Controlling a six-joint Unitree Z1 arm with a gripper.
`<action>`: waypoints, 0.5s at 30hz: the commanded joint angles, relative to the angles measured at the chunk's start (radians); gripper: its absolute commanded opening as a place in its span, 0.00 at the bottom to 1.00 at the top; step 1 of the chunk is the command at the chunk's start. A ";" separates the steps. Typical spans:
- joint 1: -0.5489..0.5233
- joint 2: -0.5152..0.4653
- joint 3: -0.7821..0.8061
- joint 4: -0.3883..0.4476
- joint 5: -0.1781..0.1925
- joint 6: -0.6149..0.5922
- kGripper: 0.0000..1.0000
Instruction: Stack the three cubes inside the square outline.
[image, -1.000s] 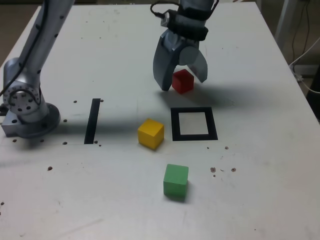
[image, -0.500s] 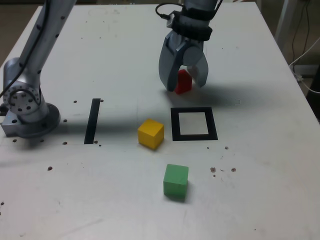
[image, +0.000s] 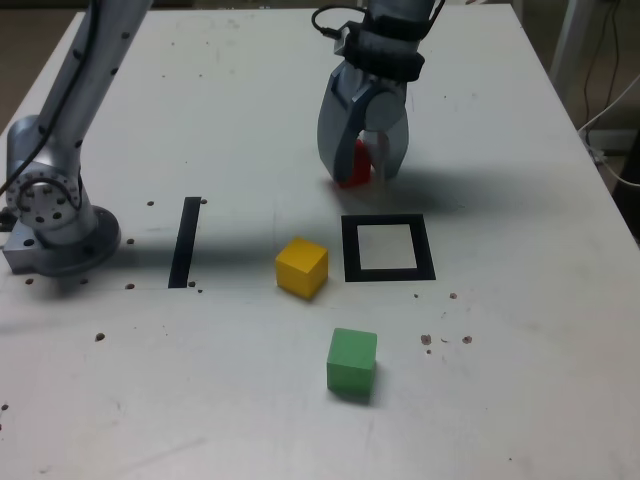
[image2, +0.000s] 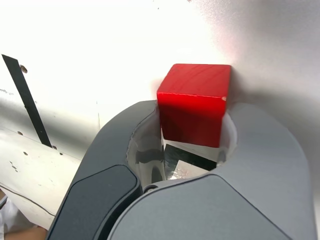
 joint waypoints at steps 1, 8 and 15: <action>0.000 -0.001 0.000 0.006 0.003 0.003 0.27; -0.020 -0.020 0.001 0.018 0.008 0.009 0.27; -0.110 -0.070 0.005 0.030 -0.003 0.006 0.27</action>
